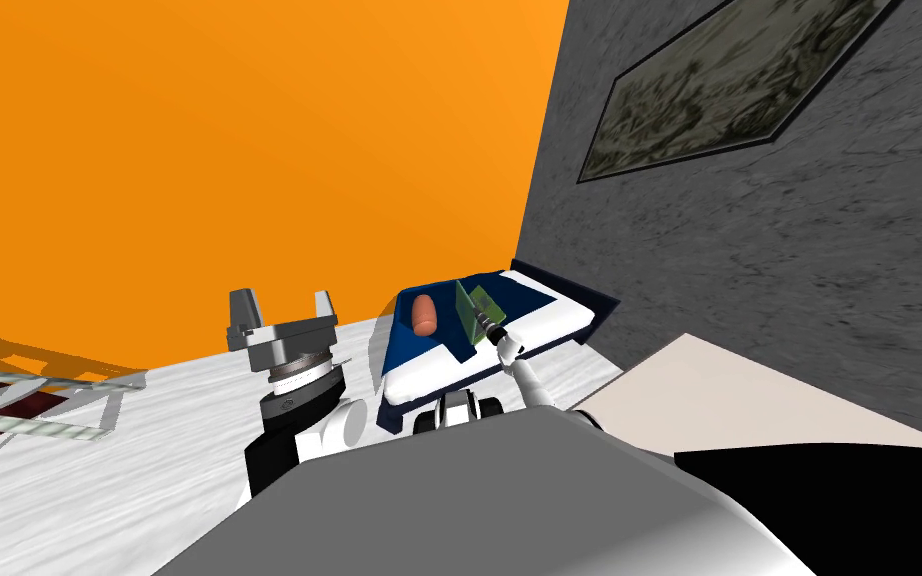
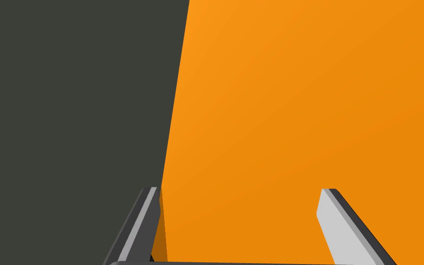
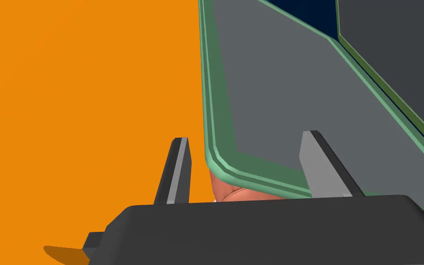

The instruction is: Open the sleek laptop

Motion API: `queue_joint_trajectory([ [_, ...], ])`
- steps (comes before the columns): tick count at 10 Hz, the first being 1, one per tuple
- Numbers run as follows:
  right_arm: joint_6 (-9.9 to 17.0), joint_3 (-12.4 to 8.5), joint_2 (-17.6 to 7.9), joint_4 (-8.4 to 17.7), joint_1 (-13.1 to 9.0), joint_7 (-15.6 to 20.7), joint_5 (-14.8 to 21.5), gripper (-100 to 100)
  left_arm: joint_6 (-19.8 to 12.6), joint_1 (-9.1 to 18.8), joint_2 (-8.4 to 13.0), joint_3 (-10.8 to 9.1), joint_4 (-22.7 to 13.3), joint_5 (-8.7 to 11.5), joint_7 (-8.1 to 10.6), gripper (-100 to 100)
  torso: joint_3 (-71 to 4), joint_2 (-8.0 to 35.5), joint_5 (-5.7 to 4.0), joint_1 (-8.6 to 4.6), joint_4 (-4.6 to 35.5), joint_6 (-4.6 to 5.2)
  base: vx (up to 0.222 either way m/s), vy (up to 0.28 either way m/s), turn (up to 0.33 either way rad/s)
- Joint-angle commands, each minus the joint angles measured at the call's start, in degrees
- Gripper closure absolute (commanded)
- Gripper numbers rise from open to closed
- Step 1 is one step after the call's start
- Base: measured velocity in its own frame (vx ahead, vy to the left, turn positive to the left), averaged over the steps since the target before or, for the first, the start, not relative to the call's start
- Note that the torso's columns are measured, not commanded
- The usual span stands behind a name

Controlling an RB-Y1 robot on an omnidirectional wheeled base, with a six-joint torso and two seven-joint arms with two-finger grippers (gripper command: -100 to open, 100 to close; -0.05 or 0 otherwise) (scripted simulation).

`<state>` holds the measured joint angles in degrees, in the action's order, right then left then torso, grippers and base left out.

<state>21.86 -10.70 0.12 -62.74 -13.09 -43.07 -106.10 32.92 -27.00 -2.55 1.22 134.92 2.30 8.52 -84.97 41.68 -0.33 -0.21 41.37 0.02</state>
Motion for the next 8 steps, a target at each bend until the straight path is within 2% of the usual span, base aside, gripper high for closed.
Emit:
queue_joint_trajectory([
  [1, -0.1, 0.5, 0.1, 0.2, 1.6, -0.7, 0.1, 100, 0.0, 0.0, 0.0, 0.0, 0.0, 0.0, 0.0, 0, 0.0, 0.0, 0.01, 0.0, 0.0, -0.04, 0.0, 0.0, 0.0],
  [7, -0.1, 0.5, 0.1, 0.2, 1.6, -0.7, 0.1, 100, 0.0, 0.0, 0.0, 0.0, 0.0, 0.0, 0.0, 0, 0.0, -0.1, 0.09, 0.03, 0.2, -0.06, 0.0, 0.0, 0.0],
  [8, -2.5, 1.5, -0.7, 1.0, -2.0, -3.8, 1.6, -100, 0.0, 0.0, 0.0, 0.0, 0.0, 0.0, 0.0, 0, 0.0, -0.1, 0.07, 0.03, 0.2, -0.08, -0.047, -0.009, 0.122],
])
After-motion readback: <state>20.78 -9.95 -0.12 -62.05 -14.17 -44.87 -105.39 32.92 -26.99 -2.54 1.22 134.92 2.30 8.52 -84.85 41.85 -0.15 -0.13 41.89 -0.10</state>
